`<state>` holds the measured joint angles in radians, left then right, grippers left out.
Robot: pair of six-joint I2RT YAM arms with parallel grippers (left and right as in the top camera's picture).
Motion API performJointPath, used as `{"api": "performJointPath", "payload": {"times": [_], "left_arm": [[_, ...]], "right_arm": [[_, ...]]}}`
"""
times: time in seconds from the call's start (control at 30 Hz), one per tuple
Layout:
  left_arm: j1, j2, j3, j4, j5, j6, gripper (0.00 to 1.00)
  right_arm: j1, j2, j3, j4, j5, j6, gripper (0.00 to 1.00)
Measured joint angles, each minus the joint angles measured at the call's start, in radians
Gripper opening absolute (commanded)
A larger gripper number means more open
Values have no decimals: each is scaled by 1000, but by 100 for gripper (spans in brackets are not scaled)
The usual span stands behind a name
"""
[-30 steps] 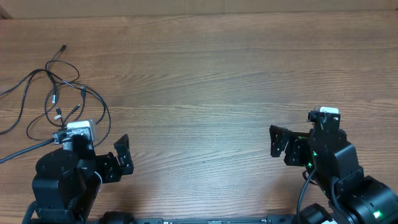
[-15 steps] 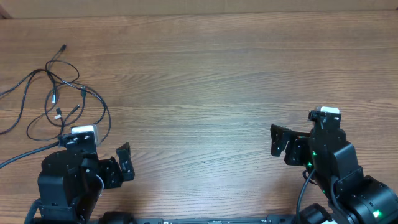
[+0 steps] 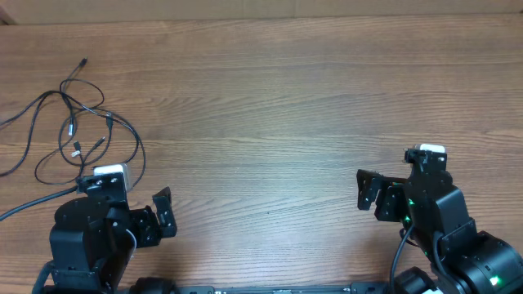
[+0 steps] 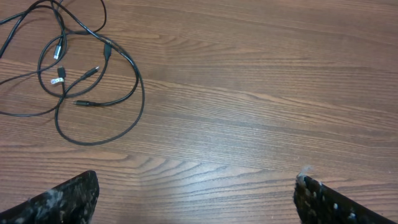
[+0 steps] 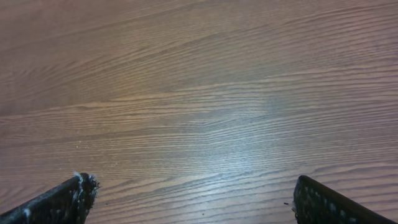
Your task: Untangle cables
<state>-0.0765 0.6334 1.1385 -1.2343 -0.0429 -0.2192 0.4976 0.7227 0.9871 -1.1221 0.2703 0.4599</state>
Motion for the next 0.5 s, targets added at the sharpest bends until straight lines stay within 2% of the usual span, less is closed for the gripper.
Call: {"api": "performJointPath", "payload": {"times": [0.17,0.5], "left_arm": [[0,0,0,0,0,0,99],[0,0,0,0,0,0,100]], "right_arm": [[-74,0,-3,101,22,-19,100],[-317,-54,-66,428,-85,-277,100]]}}
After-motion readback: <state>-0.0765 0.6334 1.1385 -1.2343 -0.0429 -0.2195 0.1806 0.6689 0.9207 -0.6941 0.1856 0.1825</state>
